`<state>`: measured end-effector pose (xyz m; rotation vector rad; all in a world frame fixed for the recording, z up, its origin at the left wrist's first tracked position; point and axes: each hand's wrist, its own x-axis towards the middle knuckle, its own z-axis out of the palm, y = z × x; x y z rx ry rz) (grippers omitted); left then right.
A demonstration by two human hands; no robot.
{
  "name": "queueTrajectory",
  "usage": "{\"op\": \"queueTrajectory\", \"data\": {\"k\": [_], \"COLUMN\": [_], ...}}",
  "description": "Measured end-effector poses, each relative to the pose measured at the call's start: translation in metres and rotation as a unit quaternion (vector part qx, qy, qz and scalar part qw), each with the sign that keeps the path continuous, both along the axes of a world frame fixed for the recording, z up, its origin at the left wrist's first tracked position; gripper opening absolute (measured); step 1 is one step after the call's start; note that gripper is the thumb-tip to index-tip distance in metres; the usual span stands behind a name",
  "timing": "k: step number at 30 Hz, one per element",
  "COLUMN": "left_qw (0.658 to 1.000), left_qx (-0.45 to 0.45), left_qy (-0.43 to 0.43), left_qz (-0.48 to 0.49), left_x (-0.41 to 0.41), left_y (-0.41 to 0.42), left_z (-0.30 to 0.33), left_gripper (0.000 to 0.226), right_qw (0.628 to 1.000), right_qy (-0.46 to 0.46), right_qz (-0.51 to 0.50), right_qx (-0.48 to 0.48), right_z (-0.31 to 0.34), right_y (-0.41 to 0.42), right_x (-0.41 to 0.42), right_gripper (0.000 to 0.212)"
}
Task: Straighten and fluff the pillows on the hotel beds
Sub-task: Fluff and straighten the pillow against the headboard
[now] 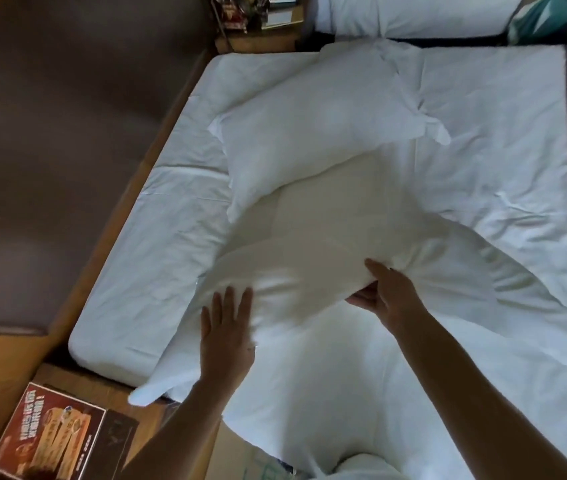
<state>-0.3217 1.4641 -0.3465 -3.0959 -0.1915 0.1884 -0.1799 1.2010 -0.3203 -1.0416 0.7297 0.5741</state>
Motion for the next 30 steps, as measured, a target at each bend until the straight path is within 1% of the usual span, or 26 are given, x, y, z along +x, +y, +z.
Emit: {"op": "queueTrajectory", "data": {"k": [1, 3, 5, 6, 8, 9, 10, 11, 12, 13, 14, 15, 16, 17, 18, 19, 20, 22, 24, 26, 28, 30], "left_qw": [1.0, 0.999, 0.995, 0.992, 0.992, 0.993, 0.993, 0.992, 0.991, 0.991, 0.99, 0.991, 0.991, 0.991, 0.992, 0.991, 0.992, 0.993, 0.994, 0.995, 0.995, 0.997], "left_qx": [0.015, 0.033, 0.044, 0.053, 0.06, 0.058, 0.057, 0.061, 0.066, 0.066, 0.06, 0.051, 0.036, 0.024, 0.016, 0.01, 0.0, -0.033, -0.032, -0.002, 0.026, 0.026], "left_qy": [0.005, 0.027, 0.094, 0.113, 0.109, 0.105, 0.105, 0.108, 0.114, 0.12, 0.123, 0.122, 0.122, 0.12, 0.118, 0.118, 0.115, 0.09, 0.071, 0.075, 0.076, 0.062], "left_qz": [-0.004, -0.002, 0.007, 0.009, 0.008, 0.006, 0.004, 0.005, 0.008, 0.013, 0.02, 0.028, 0.037, 0.045, 0.051, 0.055, 0.06, 0.074, 0.074, 0.066, 0.051, 0.028], "left_x": [0.003, 0.011, 0.019, 0.023, 0.029, 0.03, 0.032, 0.031, 0.029, 0.027, 0.024, 0.021, 0.017, 0.013, 0.008, 0.004, 0.001, -0.002, 0.004, 0.014, 0.025, 0.035], "left_y": [0.001, 0.008, 0.021, 0.027, 0.035, 0.036, 0.036, 0.035, 0.033, 0.031, 0.029, 0.027, 0.027, 0.025, 0.023, 0.021, 0.019, 0.014, 0.013, 0.014, 0.016, 0.016], "left_z": [-0.001, 0.001, 0.004, 0.007, 0.011, 0.012, 0.014, 0.014, 0.015, 0.016, 0.016, 0.017, 0.018, 0.019, 0.019, 0.019, 0.019, 0.018, 0.02, 0.03, 0.045, 0.063], "left_gripper": [0.104, 0.094, 0.085, 0.084, 0.084, 0.084, 0.084, 0.083, 0.082, 0.081, 0.08, 0.079, 0.078, 0.077, 0.077, 0.077, 0.076, 0.073, 0.071, 0.07, 0.068, 0.065], "right_qw": [1.0, 0.993, 0.974, 0.958, 0.9, 0.869, 0.842, 0.803, 0.75, 0.69, 0.63, 0.573, 0.525, 0.486, 0.458, 0.442, 0.437, 0.443, 0.445, 0.441, 0.464, 0.463], "right_qy": [0.007, -0.005, -0.053, -0.096, -0.215, -0.27, -0.318, -0.369, -0.42, -0.455, -0.463, -0.446, -0.415, -0.389, -0.376, -0.371, -0.374, -0.403, -0.418, -0.404, -0.383, -0.37], "right_qz": [0.029, 0.119, 0.217, 0.261, 0.319, 0.328, 0.33, 0.334, 0.346, 0.372, 0.413, 0.464, 0.508, 0.538, 0.554, 0.56, 0.557, 0.518, 0.486, 0.475, 0.46, 0.457], "right_qx": [0.009, 0.016, -0.02, -0.072, -0.206, -0.254, -0.284, -0.327, -0.375, -0.423, -0.467, -0.507, -0.542, -0.568, -0.585, -0.594, -0.6, -0.611, -0.625, -0.646, -0.654, -0.663], "right_z": [0.002, 0.01, 0.024, 0.031, 0.045, 0.05, 0.055, 0.058, 0.057, 0.051, 0.041, 0.029, 0.016, 0.002, -0.009, -0.019, -0.025, -0.033, -0.031, -0.018, 0.001, 0.017], "right_y": [-0.004, -0.013, -0.024, -0.03, -0.041, -0.045, -0.047, -0.047, -0.046, -0.043, -0.04, -0.036, -0.034, -0.034, -0.036, -0.039, -0.041, -0.043, -0.043, -0.038, -0.032, -0.031], "right_x": [-0.003, -0.007, -0.011, -0.013, -0.017, -0.021, -0.025, -0.03, -0.033, -0.036, -0.037, -0.038, -0.04, -0.042, -0.044, -0.046, -0.047, -0.043, -0.03, -0.012, 0.008, 0.023], "right_gripper": [0.017, 0.026, 0.032, 0.033, 0.027, 0.028, 0.035, 0.047, 0.061, 0.076, 0.088, 0.098, 0.104, 0.107, 0.108, 0.107, 0.106, 0.1, 0.085, 0.063, 0.046, 0.036]}}
